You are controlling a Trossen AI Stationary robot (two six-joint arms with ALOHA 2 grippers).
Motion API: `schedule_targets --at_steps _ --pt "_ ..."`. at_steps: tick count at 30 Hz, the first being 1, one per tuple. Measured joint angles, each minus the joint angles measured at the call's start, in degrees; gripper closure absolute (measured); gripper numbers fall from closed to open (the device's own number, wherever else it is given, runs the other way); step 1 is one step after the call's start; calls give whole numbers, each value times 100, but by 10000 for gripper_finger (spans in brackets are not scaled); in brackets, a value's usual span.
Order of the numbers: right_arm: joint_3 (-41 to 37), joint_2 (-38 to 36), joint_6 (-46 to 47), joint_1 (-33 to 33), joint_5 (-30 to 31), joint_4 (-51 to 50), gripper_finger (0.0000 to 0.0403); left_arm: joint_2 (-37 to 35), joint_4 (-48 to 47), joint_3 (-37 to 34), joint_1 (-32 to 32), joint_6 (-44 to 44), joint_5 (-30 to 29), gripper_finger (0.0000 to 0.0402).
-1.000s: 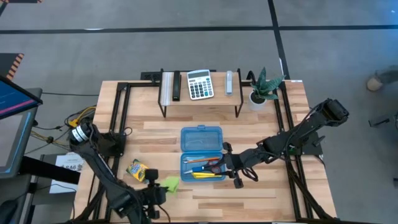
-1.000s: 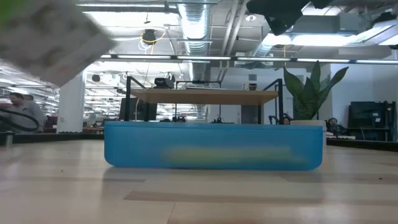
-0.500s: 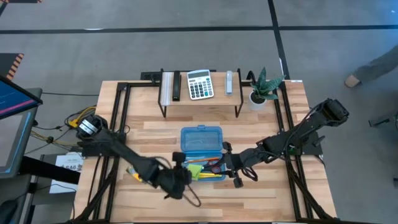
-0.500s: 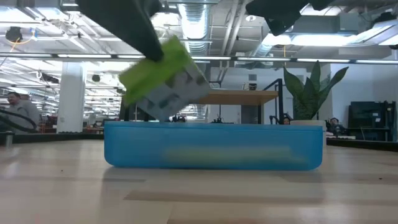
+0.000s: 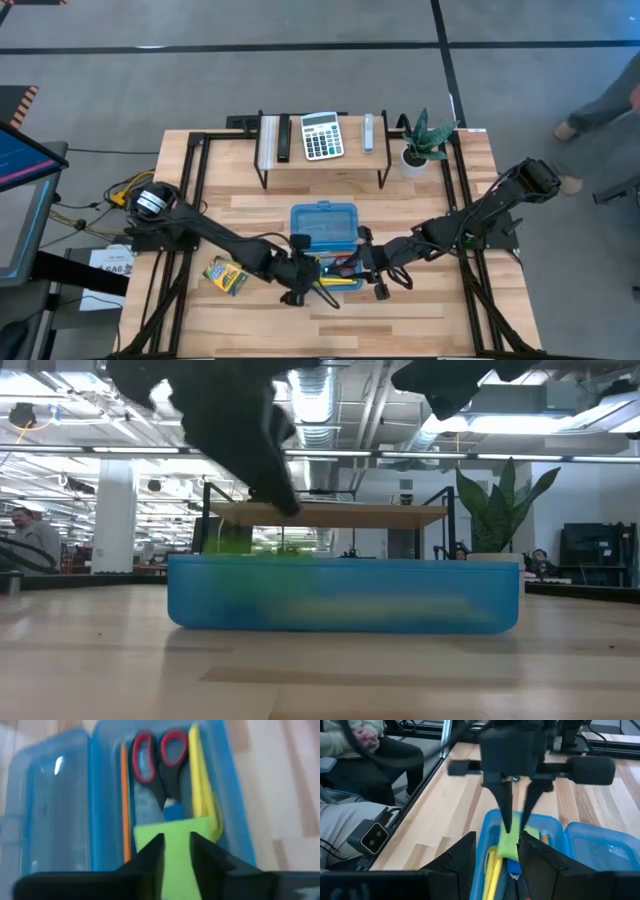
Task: Pack school essentials
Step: Put the green sticky notes into the blue supply box, then put the crayon box into the blue supply box
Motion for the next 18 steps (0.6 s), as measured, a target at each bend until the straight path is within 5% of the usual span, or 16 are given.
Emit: schedule_targets --at_steps 8,14,18 --pt "-2 -1 -1 -37 -2 7 240 -187 -512 79 -172 -172 -40 233" --pt "-2 -3 1 -39 -2 16 240 -968 -1744 -161 -776 -1244 -949 225" --pt "-2 -3 -1 -39 -2 14 239 -1769 -1975 -947 -1303 -2457 -1318 225"
